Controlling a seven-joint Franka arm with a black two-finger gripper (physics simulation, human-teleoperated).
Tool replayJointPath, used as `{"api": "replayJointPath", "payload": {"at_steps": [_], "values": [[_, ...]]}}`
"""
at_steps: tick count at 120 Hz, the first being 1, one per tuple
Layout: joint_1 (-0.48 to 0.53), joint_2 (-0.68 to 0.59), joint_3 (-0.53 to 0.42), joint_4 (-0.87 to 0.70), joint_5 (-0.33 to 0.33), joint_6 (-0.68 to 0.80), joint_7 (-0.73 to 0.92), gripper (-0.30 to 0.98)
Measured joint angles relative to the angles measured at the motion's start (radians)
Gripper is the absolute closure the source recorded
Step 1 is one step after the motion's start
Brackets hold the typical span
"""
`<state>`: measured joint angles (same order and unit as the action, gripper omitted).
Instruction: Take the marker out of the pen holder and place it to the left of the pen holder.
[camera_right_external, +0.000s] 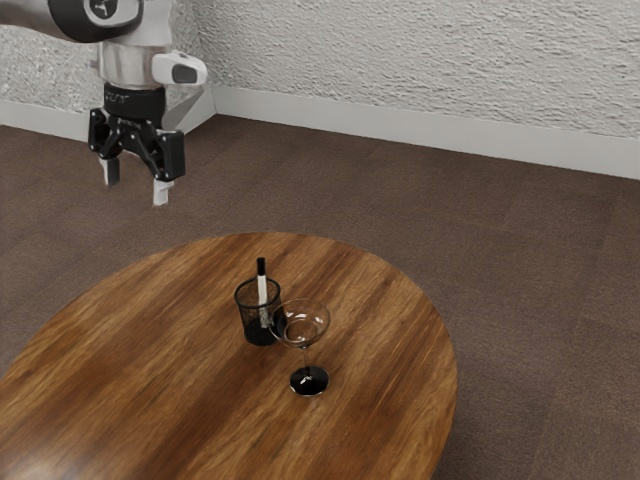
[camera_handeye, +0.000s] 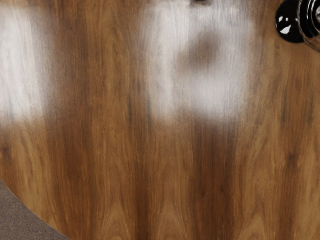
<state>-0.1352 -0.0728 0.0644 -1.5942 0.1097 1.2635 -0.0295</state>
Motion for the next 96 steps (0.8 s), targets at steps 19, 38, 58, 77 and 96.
{"api": "replayJointPath", "payload": {"at_steps": [19,38,58,77,96], "values": [[0.091,0.040,-0.090,-0.002,-0.017,0.145,0.013,0.00],[0.065,0.306,-0.074,-0.012,-0.043,0.344,0.024,0.00],[0.072,0.339,-0.071,-0.182,-0.074,0.573,0.044,0.00],[0.071,0.332,-0.070,-0.304,-0.130,0.740,0.049,0.00],[0.071,0.331,-0.068,-0.319,-0.155,0.886,0.017,0.00]]}}
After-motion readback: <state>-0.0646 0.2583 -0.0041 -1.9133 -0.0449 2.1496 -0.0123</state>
